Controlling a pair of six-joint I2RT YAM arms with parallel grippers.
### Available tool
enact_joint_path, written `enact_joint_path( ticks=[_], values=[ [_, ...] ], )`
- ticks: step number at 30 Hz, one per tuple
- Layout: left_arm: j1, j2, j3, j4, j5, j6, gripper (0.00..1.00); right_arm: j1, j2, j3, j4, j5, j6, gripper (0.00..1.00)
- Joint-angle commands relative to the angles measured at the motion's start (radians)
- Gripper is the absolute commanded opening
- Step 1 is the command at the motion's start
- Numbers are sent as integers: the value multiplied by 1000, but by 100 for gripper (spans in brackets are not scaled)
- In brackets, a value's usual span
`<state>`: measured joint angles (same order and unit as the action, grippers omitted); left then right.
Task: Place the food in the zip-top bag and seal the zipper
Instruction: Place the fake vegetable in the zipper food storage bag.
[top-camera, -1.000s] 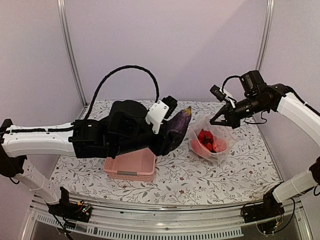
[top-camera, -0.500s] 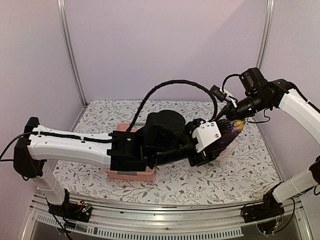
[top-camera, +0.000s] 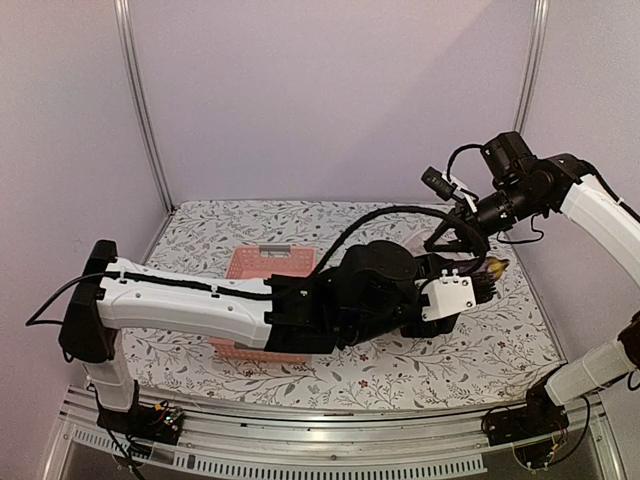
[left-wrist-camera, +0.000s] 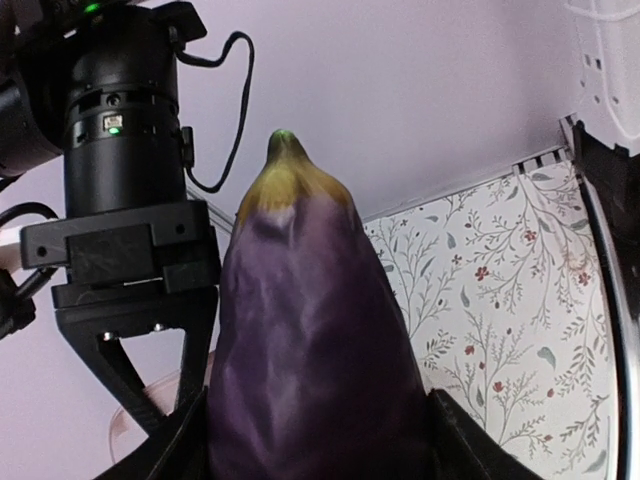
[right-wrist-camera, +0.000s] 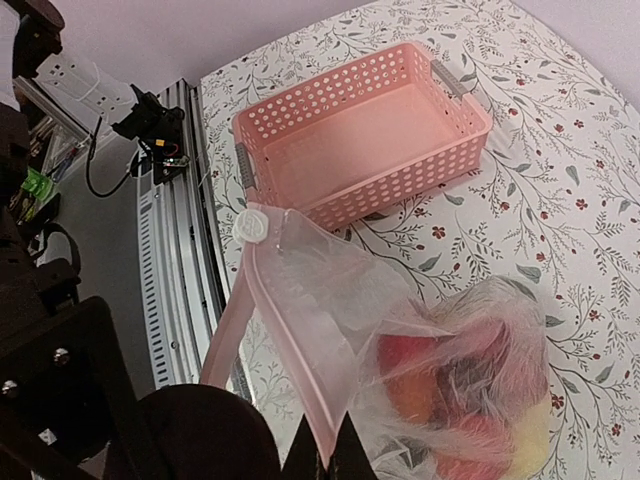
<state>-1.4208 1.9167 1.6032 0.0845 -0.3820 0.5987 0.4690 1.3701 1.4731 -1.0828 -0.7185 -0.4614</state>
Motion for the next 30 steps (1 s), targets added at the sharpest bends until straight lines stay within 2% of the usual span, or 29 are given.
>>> enact_joint_path(
  ticks=[1, 7, 12, 18, 27, 30],
  values=[
    [23, 41, 23, -4, -119, 43, 65, 9, -2, 30, -36, -54, 3, 0],
    [13, 49, 14, 33, -225, 118, 78, 10, 5, 33, -29, -52, 7, 0],
    [-8, 12, -2, 59, -209, 113, 82, 10, 16, 30, -18, -51, 10, 0],
    [-40, -24, -18, 82, -223, 128, 83, 10, 34, 40, -14, -50, 11, 0],
    [-49, -94, -71, 74, -228, 67, 84, 9, 63, 88, -25, -55, 13, 0],
    [-59, -147, -87, -17, -136, -7, 82, 9, 69, 93, -28, -50, 12, 0]
  ],
)
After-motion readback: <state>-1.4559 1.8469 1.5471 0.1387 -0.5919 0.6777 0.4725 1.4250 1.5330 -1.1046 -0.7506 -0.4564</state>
